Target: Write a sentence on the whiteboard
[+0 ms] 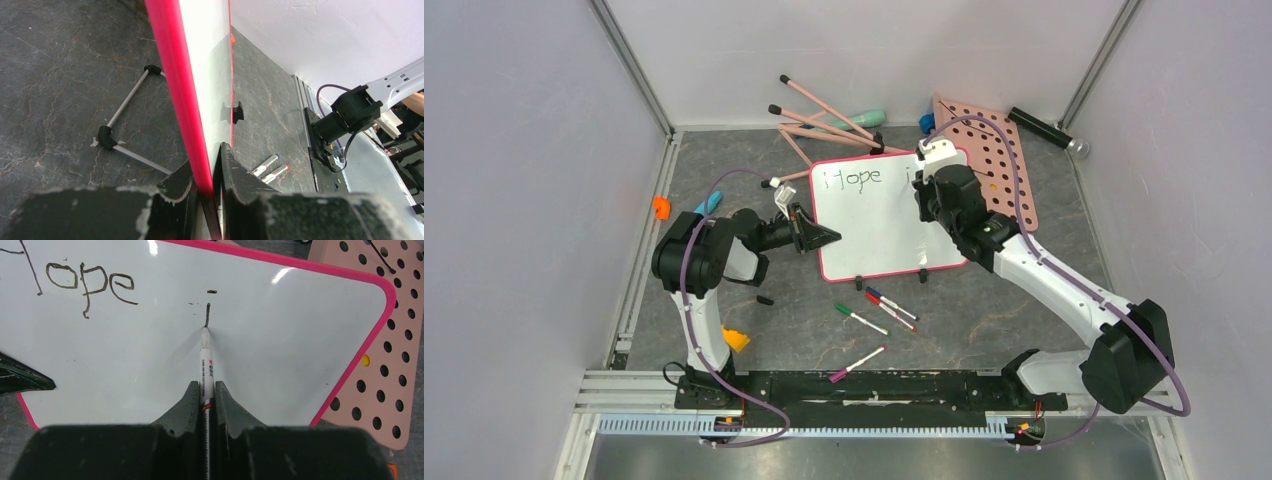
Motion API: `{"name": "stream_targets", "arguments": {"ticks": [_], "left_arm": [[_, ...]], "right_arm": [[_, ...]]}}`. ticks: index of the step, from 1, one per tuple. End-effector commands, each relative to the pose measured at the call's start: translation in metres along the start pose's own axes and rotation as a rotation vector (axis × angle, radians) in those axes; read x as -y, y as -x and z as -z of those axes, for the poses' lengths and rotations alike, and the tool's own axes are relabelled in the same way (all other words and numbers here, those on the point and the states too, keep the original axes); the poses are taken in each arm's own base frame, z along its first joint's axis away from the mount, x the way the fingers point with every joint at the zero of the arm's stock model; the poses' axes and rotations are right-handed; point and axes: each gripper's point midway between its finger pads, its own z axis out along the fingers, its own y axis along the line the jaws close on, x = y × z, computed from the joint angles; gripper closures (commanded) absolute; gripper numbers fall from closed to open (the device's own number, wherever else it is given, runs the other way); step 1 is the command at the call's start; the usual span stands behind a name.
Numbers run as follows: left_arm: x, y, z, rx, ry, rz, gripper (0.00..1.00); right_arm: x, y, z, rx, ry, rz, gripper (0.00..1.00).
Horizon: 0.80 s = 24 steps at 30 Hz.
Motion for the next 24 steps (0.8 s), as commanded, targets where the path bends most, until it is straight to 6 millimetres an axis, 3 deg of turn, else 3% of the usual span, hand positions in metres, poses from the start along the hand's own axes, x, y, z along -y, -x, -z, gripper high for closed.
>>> {"name": "stream_targets", "arguments": {"ticks": [1, 10, 24], "left_arm": [[0.002, 0.012, -0.005, 0.026, -0.03, -0.156, 0.98], [0.001, 0.012, -0.005, 0.025, -0.03, -0.155, 0.98], [0.001, 0.012, -0.005, 0.026, -0.029, -0.156, 0.98]], "right_arm": [[0.0, 0.007, 0.007, 0.024, 0.015, -0.014, 1.0], [0.005, 0.047, 0.027, 0.105, 0.011, -0.026, 1.0], [0.014, 0.05, 0.016, 0.087, -0.051, -0.008, 1.0]]}}
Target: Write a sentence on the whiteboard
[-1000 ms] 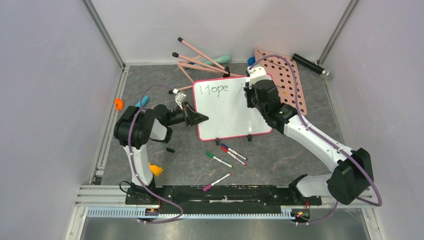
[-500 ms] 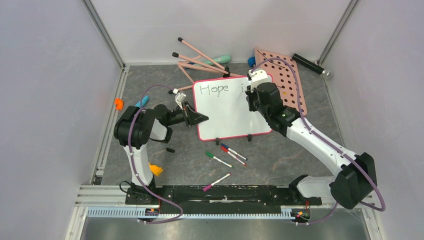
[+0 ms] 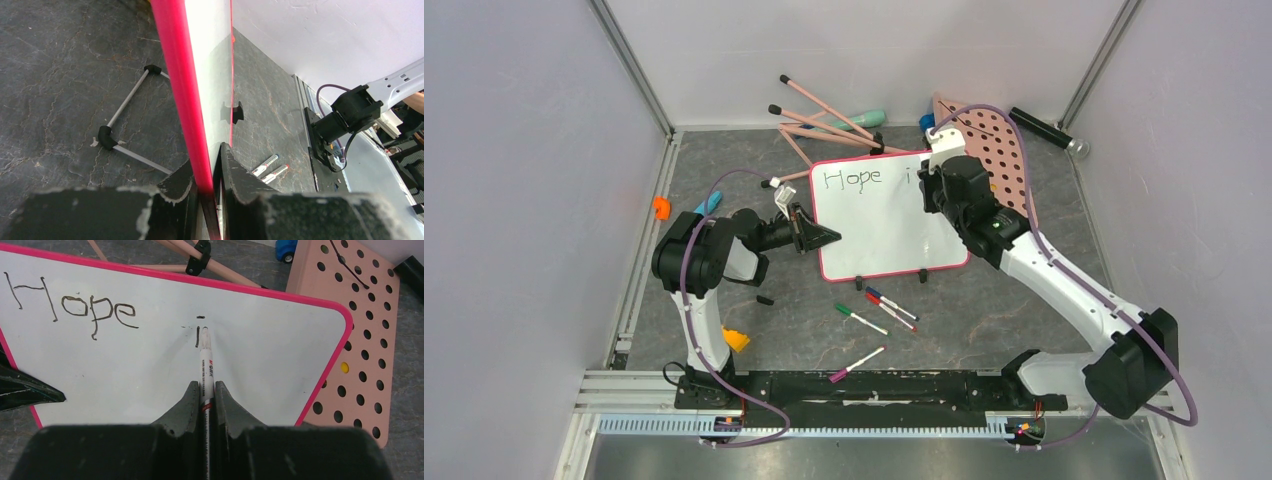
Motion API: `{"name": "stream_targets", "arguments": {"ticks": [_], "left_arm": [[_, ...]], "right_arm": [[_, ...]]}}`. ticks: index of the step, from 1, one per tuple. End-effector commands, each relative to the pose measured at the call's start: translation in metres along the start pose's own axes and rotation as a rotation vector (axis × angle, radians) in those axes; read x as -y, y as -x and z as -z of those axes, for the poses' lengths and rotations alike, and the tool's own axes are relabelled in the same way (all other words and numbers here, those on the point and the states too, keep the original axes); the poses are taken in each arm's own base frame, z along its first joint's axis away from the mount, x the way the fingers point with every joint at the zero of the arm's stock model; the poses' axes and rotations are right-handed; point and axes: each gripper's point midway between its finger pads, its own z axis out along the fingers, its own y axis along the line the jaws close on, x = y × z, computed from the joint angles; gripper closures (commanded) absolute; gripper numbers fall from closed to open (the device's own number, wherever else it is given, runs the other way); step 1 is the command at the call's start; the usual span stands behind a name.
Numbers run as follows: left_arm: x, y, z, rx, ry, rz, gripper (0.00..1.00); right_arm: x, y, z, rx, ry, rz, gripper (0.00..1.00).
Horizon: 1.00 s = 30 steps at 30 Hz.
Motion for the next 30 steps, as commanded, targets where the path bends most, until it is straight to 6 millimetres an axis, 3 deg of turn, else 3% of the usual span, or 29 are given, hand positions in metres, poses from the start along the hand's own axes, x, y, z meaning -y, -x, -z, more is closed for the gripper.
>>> {"name": "stream_targets", "arguments": {"ticks": [1, 12, 23, 30], "left_arm": [[0.002, 0.012, -0.004, 0.026, -0.028, -0.155, 0.98], [0.001, 0.012, -0.005, 0.026, -0.028, -0.155, 0.98], [0.001, 0.013, -0.005, 0.026, -0.029, -0.152, 0.98], [0.001, 0.012, -0.005, 0.026, -0.029, -0.153, 0.98]], "right_arm": [[0.009, 0.021, -0.002, 0.039, -0.041, 0.006, 1.0], [0.011, 0.006, -0.018, -0.007, -0.067, 0.021, 1.0], [0.006, -0.026, -0.013, -0.051, -0.029, 0.004, 1.0], [0.009, -0.012, -0.015, -0.026, -0.052, 0.008, 1.0]]}}
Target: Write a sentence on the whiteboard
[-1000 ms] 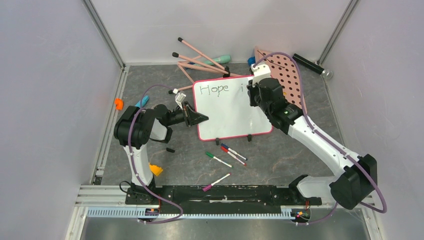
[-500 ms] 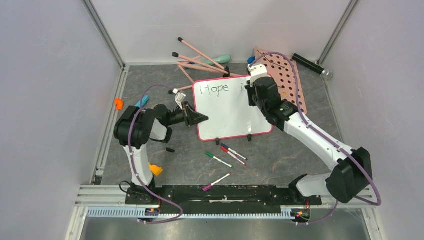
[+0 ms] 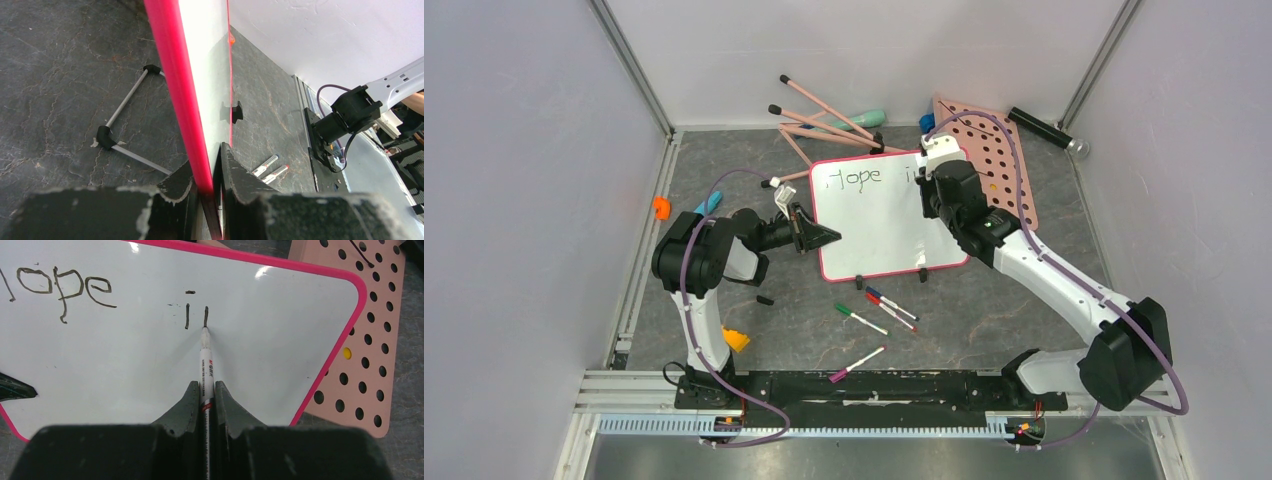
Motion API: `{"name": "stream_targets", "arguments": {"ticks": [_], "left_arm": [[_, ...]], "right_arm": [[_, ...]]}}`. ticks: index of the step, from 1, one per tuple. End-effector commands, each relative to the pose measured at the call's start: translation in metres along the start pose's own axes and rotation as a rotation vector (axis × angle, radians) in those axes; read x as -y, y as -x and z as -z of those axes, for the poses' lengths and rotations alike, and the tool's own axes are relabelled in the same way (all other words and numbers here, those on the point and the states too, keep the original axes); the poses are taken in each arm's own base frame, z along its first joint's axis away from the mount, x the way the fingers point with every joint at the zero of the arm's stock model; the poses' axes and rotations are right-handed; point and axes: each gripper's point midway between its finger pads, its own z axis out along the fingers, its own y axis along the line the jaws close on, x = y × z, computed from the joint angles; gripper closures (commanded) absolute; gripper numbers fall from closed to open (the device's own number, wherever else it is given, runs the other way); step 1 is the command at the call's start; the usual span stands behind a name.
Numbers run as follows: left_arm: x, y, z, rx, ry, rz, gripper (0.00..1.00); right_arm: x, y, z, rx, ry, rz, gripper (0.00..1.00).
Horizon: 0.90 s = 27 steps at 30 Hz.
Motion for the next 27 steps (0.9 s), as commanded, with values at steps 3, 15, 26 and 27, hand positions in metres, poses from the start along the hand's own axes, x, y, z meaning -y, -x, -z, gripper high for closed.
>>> {"name": "stream_targets", "arguments": {"ticks": [3, 15, 26, 27], "left_arm": [[0.001, 0.012, -0.005, 0.026, -0.028, -0.153, 0.98], [0.001, 0.012, -0.005, 0.026, -0.028, -0.151, 0.98], [0.001, 0.012, -0.005, 0.024, -0.03, -0.151, 0.98], [0.001, 0.012, -0.005, 0.025, -0.031, -0.152, 0.98]], "right_arm": [[0.007, 0.024, -0.001, 0.048, -0.032, -0.004, 1.0], [0.022, 0.024, -0.005, 0.036, -0.085, -0.012, 1.0], [0.019, 0.003, -0.001, -0.01, -0.053, -0.01, 1.0], [0.018, -0.001, 0.0, -0.019, -0.045, -0.011, 1.0]]}}
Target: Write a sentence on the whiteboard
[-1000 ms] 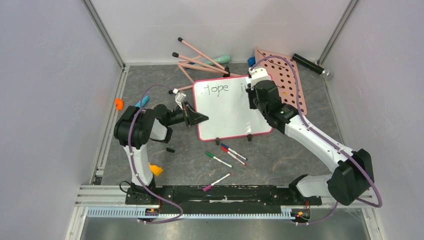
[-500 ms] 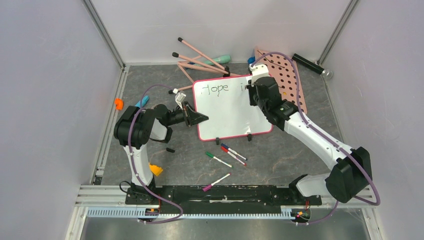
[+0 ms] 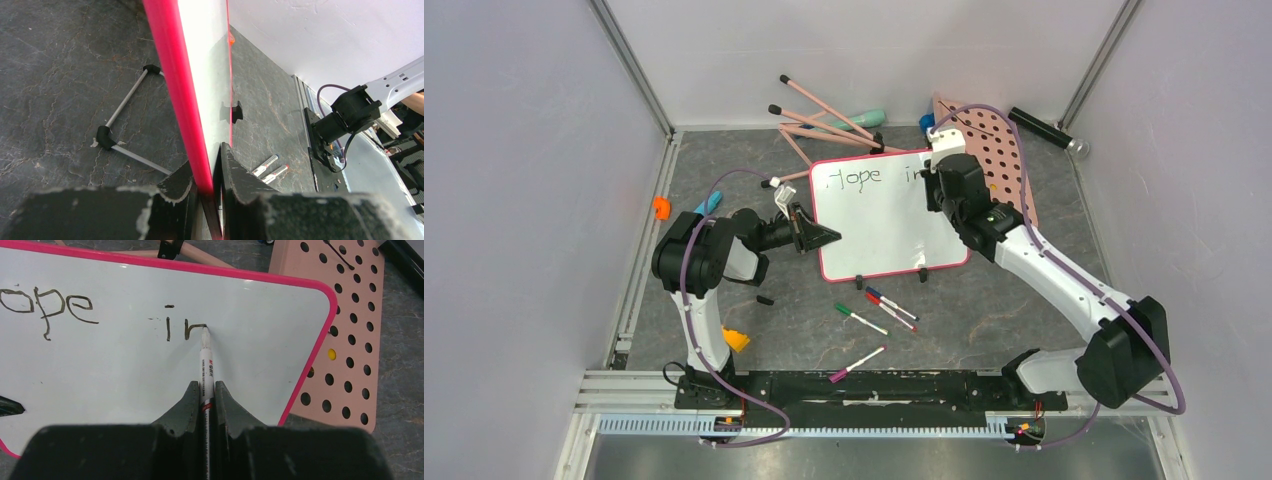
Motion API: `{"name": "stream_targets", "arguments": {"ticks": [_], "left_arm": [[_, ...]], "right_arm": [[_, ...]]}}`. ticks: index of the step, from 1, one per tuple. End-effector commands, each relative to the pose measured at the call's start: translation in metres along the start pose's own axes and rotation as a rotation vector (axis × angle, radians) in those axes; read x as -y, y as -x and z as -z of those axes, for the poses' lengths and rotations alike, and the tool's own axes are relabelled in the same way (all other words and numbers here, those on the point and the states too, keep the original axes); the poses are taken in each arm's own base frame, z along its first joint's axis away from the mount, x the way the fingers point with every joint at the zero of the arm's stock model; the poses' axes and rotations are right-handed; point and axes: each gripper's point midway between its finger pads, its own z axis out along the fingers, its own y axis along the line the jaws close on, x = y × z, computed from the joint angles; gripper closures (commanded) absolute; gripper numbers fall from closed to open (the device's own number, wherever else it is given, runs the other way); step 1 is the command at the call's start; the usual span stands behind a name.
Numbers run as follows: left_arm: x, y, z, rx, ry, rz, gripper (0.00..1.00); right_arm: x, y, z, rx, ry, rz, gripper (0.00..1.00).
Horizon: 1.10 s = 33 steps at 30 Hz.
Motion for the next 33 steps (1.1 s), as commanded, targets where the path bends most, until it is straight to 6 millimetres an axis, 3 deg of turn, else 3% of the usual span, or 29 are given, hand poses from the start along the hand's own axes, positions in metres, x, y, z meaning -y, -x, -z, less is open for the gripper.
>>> {"name": "stream_targets", "arguments": {"ticks": [1, 6, 12, 16, 23, 28, 33], "left_arm": [[0.001, 0.012, -0.005, 0.025, -0.03, -0.151, 0.98], [0.001, 0.012, -0.005, 0.025, -0.03, -0.153, 0.98], [0.002, 0.012, -0.005, 0.024, -0.031, -0.151, 0.97], [0.002, 0.012, -0.005, 0.02, -0.04, -0.153, 0.87], [0.0, 0.012, -0.005, 0.018, -0.041, -0.147, 0.77], [0.0, 0.012, -0.003, 0.018, -0.038, -0.147, 0.71], [0.003, 0.01, -0.003, 0.0, -0.064, -0.164, 0.57]], "right_arm": [[0.002, -0.016, 0.004, -0.035, 0.014, -0.002, 1.0], [0.0, -0.025, 0.007, -0.049, 0.027, -0.011, 1.0], [0.0, -0.002, 0.017, 0.007, 0.047, -0.032, 1.0], [-0.009, 0.012, 0.028, 0.045, 0.115, -0.055, 1.0], [-0.049, 0.017, 0.041, 0.09, 0.28, -0.115, 1.0], [-0.09, 0.011, 0.044, 0.065, 0.334, -0.073, 1.0], [-0.122, 0.006, 0.047, 0.056, 0.376, -0.06, 1.0]]}}
